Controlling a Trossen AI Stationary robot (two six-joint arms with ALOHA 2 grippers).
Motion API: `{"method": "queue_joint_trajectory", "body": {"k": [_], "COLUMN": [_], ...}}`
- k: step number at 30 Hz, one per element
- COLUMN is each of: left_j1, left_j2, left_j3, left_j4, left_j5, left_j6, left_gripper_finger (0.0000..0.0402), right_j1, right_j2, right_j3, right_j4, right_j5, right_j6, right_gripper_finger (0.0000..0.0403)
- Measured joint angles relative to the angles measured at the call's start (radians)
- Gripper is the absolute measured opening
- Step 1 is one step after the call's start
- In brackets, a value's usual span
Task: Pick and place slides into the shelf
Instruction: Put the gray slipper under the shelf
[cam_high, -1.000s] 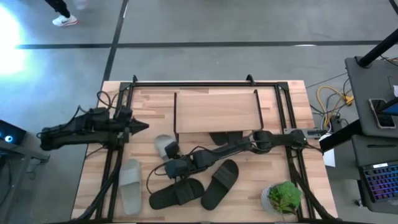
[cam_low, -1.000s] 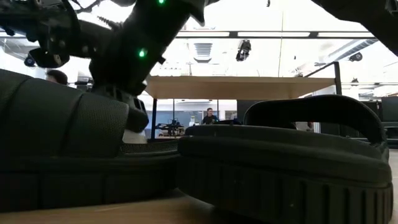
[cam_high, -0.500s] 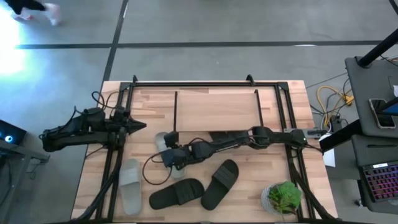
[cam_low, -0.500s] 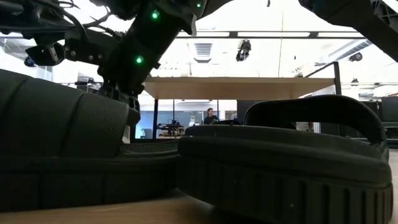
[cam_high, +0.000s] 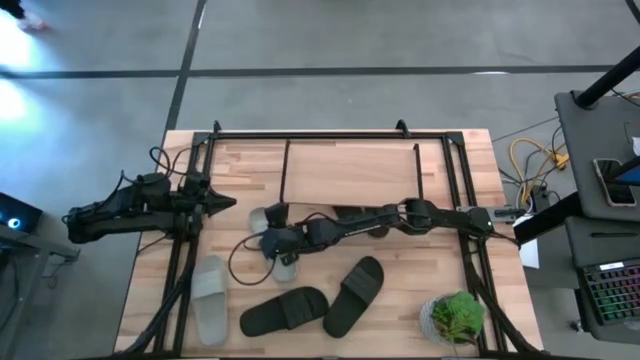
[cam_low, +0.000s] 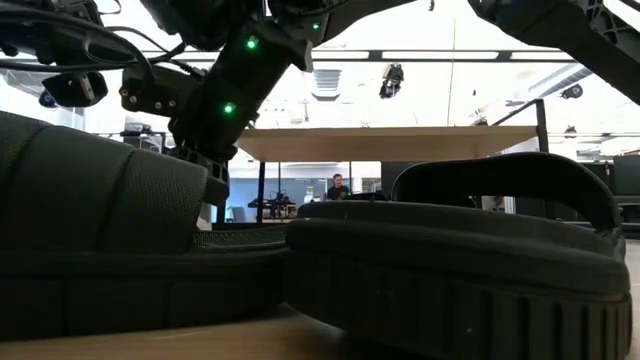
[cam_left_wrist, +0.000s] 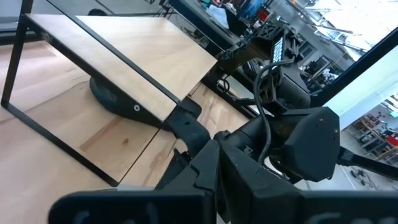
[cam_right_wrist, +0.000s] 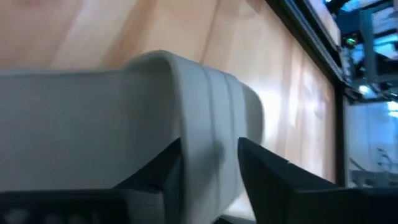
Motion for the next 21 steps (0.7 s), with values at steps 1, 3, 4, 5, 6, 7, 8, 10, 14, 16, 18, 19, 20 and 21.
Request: {"method": "queue_joint_trajectory", "body": {"k": [1,3,4,5,6,7,8,10,14,16,18,19,20,21], "left_j1": [0.000,0.000,0.000,0.000,0.000,0.000,0.000,0.000,0.000,0.000,0.000,0.000,0.000,0.000], "left_j2": [0.000,-0.001,-0.001,0.000,0.000,0.000,0.000,0.002,0.003,0.003,0.003,0.003,0.002,0.002], "left_j3": [0.000,0.000,0.000,0.000,0.000,-0.001,-0.001,-0.001,-0.002,-0.004,-0.007,-0.010,-0.012,-0.014], "left_j4": [0.000,0.000,0.000,0.000,0.000,0.000,0.000,0.000,0.000,0.000,0.000,0.000,-0.001,-0.002], "left_j5": [0.000,0.000,0.000,0.000,0.000,0.000,0.000,0.000,-0.001,-0.002,-0.002,-0.002,-0.002,-0.001], "left_j6": [0.000,0.000,0.001,0.001,0.001,0.001,0.001,0.002,0.010,0.010,0.010,0.010,0.009,0.008], "left_gripper_finger": [0.0000,0.0000,0.0000,0.0000,0.0000,0.0000,0.0000,0.0000,0.0000,0.0000,0.0000,0.0000,0.0000,0.0000], "right_j1": [0.000,0.000,0.000,0.001,0.001,0.002,0.004,0.009,0.022,0.033,0.050,0.062,0.073,0.085], "right_j2": [0.000,0.000,0.000,-0.001,-0.002,-0.002,-0.002,-0.002,-0.001,-0.002,-0.003,-0.004,-0.008,-0.026], "right_j3": [-0.003,-0.010,-0.016,-0.021,-0.024,-0.024,-0.024,-0.019,0.021,0.058,0.110,0.143,0.166,0.163], "right_j4": [0.000,0.002,0.005,0.006,0.007,0.007,0.007,0.007,-0.002,-0.001,-0.005,-0.015,-0.025,-0.023], "right_j5": [-0.012,-0.017,-0.017,-0.016,-0.016,-0.015,-0.011,0.018,0.035,0.034,0.033,0.032,0.027,0.026], "right_j6": [0.000,0.000,0.000,-0.001,-0.006,-0.012,-0.023,-0.049,-0.043,-0.028,-0.012,0.000,0.015,0.027], "right_gripper_finger": [0.0117,0.0093,0.0080,0.0068,0.0055,0.0042,0.0030,0.0015,0.0012,0.0011,0.0010,0.0010,0.0010,0.0010]}}
